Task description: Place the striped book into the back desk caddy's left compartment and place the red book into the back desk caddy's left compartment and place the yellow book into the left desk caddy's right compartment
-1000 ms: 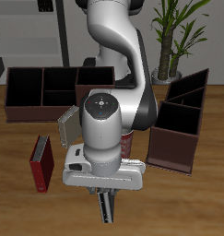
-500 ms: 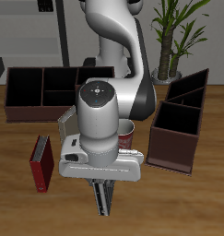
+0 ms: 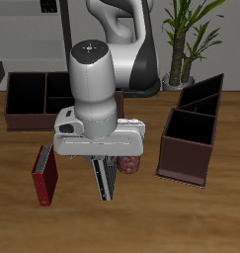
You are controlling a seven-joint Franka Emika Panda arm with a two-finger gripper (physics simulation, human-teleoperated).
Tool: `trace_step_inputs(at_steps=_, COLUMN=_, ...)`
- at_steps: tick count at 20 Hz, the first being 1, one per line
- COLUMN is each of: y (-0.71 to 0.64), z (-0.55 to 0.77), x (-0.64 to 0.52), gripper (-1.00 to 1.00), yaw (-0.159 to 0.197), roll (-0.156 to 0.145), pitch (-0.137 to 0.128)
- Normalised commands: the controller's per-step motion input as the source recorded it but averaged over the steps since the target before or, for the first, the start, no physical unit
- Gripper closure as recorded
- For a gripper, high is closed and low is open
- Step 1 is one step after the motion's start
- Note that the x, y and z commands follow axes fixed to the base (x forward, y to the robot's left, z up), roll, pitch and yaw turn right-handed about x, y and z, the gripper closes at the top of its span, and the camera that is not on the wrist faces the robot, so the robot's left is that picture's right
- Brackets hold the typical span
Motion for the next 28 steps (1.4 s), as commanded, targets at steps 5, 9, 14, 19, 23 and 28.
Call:
trace_step_inputs(at_steps=5, y=-0.14, z=1.03, x=-0.85, gripper=1.00, yaw=0.011, roll=0.068, pitch=-0.120)
trace_step_inputs(at_steps=9, y=-0.08, z=0.87, x=-0.85, gripper=1.00, yaw=0.070, roll=0.034, pitch=-0.107)
trace_step_inputs(at_steps=14, y=-0.04, z=0.57, x=-0.73, gripper=1.00, yaw=0.033, roll=0.041, pitch=-0.070)
trace_step_inputs(at_steps=19, y=-0.06, z=0.11, x=-0.61, gripper=1.00, yaw=0.042, roll=-0.036, pitch=-0.032)
trace_step_inputs(at_steps=23, y=-0.03, z=-0.11, x=-0.62, gripper=1.00, yaw=0.011, roll=-0.019, pitch=-0.012)
trace_step_inputs(at_steps=28, y=-0.32, z=-0.11, x=-0.49, gripper=1.00, yaw=-0.002, roll=-0.002, pitch=-0.025)
